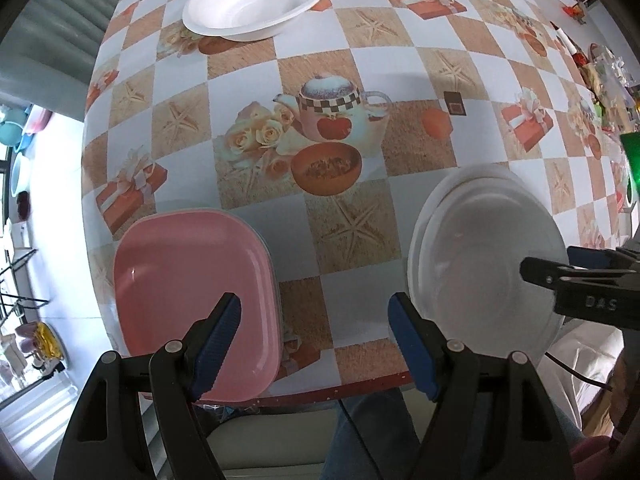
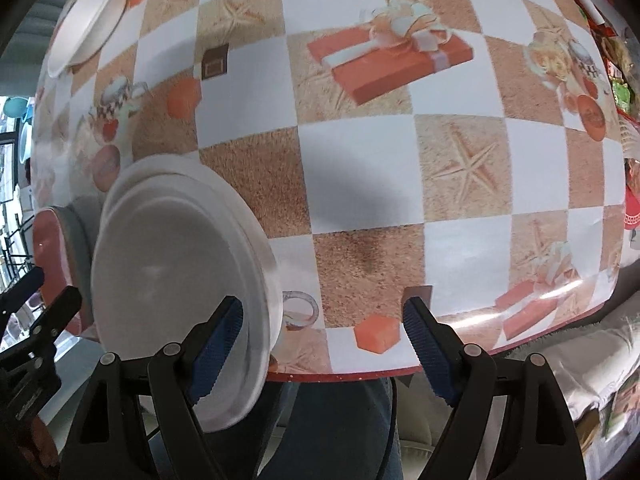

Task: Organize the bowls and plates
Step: 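Move both grippers to a third white foam bowl near the tomato bowl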

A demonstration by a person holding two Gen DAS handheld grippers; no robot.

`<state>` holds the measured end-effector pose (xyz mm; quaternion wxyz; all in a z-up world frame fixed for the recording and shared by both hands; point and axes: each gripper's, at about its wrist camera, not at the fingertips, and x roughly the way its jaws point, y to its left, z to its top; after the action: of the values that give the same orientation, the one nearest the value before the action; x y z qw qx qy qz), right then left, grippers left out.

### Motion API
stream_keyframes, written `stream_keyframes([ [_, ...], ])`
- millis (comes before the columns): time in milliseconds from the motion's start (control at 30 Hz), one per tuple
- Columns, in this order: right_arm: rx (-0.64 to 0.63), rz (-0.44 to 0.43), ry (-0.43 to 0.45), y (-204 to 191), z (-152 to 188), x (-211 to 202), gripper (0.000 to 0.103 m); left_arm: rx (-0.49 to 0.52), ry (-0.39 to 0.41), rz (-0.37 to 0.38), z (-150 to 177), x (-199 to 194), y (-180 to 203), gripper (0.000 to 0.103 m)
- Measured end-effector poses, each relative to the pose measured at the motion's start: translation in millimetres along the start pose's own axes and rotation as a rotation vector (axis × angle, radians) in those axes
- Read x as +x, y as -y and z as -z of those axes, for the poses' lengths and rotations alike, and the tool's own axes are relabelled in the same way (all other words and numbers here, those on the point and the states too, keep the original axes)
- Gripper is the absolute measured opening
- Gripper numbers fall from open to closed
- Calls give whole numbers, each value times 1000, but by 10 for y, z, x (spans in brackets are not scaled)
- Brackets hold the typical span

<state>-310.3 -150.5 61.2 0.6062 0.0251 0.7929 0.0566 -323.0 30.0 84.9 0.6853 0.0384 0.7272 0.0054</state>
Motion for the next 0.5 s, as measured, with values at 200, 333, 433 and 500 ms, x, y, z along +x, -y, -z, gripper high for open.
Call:
stream_keyframes([
  [200,-36,29,-2,-245,-38,136,83,4,-8,-10,-33,39,14,79],
  [333,-53,36,-6,-338,-91,192,83,-6,-14,-12,-61,50,-39,79],
  [433,-60,40,-4,-404,-221,176,83,-14,-17,-13,-89,67,-94,79],
  [500,-62,46,1,-444,-280,171,83,-21,-18,-14,-126,67,-120,79],
])
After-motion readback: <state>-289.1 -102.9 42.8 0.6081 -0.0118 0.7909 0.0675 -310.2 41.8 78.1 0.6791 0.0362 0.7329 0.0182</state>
